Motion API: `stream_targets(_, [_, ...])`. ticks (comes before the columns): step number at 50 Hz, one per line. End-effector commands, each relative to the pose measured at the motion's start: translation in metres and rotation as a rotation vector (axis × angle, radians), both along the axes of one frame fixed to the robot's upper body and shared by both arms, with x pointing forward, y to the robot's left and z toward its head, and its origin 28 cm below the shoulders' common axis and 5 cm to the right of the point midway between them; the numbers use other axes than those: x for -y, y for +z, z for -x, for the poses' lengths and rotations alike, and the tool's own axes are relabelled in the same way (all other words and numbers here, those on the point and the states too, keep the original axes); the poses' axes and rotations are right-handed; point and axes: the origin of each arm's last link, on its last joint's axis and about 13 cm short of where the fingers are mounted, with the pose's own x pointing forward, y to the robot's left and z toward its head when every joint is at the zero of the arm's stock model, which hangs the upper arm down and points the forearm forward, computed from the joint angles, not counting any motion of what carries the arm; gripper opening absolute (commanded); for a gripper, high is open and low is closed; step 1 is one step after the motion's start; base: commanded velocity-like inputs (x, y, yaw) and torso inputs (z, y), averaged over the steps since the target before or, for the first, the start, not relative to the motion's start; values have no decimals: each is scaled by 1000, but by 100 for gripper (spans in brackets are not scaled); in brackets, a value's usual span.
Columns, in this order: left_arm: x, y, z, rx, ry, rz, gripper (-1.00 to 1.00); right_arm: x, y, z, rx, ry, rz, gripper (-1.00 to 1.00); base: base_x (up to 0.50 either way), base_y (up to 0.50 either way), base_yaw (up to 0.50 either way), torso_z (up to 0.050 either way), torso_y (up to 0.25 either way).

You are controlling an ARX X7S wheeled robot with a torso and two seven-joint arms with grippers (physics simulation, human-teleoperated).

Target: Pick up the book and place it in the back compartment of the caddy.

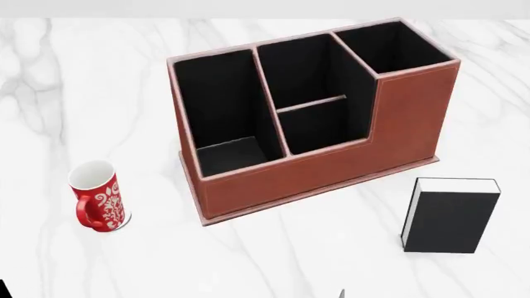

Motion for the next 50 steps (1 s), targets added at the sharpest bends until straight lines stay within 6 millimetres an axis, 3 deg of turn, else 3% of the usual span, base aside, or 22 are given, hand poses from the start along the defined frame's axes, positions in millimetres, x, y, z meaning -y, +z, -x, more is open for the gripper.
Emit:
stream_targets(1, [-2,0,-2,3,3,20,100,1,0,-2,-4,4,-19,100,0,-43,0,0,0])
stream_targets(50, [-2,0,-1,-2,-3,22,100,2,-1,-2,-7,30,-41,100,0,-100,0,0,0])
